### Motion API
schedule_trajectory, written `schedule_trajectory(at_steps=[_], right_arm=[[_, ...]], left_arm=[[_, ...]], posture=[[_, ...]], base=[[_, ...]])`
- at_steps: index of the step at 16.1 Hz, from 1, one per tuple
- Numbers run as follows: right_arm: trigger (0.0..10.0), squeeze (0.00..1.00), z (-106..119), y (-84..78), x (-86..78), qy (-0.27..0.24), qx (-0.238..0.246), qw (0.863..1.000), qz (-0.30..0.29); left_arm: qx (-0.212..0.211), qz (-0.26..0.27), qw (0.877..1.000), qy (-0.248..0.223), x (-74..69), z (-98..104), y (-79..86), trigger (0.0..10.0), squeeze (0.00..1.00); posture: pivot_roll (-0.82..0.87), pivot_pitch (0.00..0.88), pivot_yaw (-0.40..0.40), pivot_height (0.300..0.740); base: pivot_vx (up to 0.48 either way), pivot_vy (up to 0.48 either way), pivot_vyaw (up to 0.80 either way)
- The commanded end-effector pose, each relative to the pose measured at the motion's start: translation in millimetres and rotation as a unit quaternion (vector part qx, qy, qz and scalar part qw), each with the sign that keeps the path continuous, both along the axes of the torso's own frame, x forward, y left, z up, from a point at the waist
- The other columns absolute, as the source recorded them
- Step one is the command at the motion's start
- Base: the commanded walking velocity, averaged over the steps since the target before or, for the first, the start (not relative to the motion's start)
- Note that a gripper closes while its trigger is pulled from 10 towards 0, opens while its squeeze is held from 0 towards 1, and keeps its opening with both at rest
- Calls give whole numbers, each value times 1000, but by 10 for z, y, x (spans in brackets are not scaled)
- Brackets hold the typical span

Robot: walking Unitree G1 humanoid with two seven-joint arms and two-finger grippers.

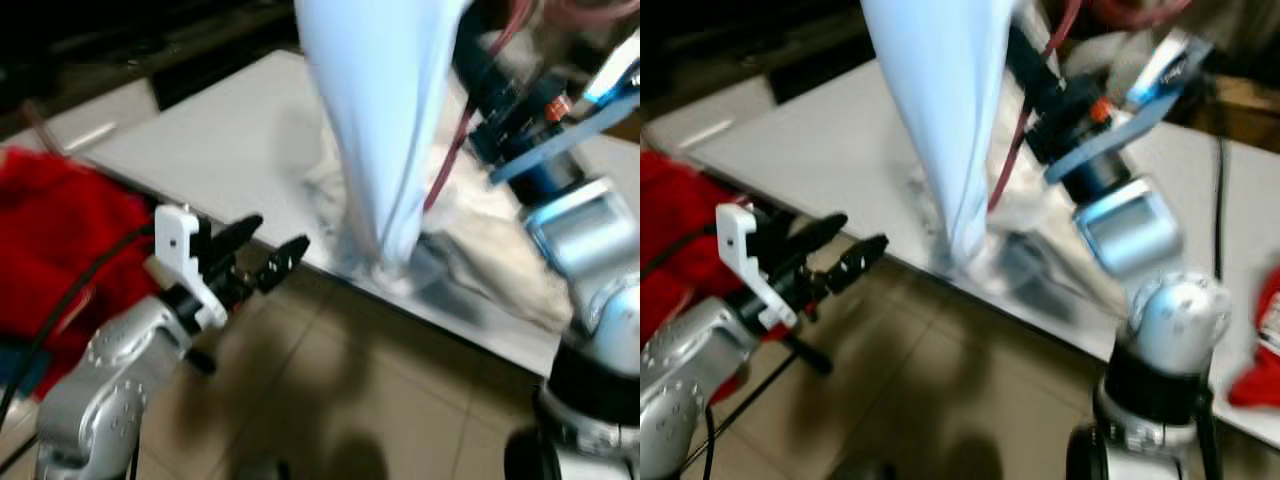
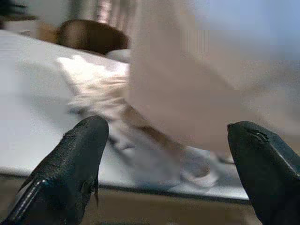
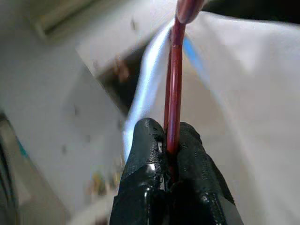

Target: Hang hanger

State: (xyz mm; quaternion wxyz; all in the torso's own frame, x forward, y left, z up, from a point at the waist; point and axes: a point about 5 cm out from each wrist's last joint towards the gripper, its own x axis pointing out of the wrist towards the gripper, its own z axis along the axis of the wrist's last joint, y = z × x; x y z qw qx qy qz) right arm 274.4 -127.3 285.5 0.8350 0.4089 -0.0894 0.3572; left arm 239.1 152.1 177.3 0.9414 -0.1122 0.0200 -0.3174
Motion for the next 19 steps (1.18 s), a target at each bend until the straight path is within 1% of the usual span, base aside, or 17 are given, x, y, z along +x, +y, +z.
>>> schedule_trajectory(at_steps=[1,4,7,13,16,19], right_arm=[[10000,0,-84,18,-70,1,-16,1000,4],[10000,0,-210,-40,-159,13,14,1000,5],[10000,0,-237,-42,-185,8,36,999,7],[10000,0,-133,-42,-192,-24,57,998,15],[10000,0,-90,-64,-204,-38,63,997,17],[10000,0,-3,-111,-246,-62,73,995,19]], left_arm=[[6,-5,1000,1,-21,10,-47,10000,976],[2,-1,1000,9,-41,-13,-47,10000,976],[0,0,1000,10,-45,-18,-48,10000,980],[3,2,1000,7,-30,-16,-58,10000,980],[4,1,1000,6,-24,-17,-66,10000,980],[2,-1,1000,6,-26,-20,-82,10000,980]], posture=[[29,0,-5,723],[23,0,-1,723],[23,0,-1,723],[31,0,-6,723],[30,0,-6,723],[28,0,-8,723]], base=[[0,0,794],[0,0,794],[0,0,794],[0,0,794],[0,0,794],[0,0,794]])
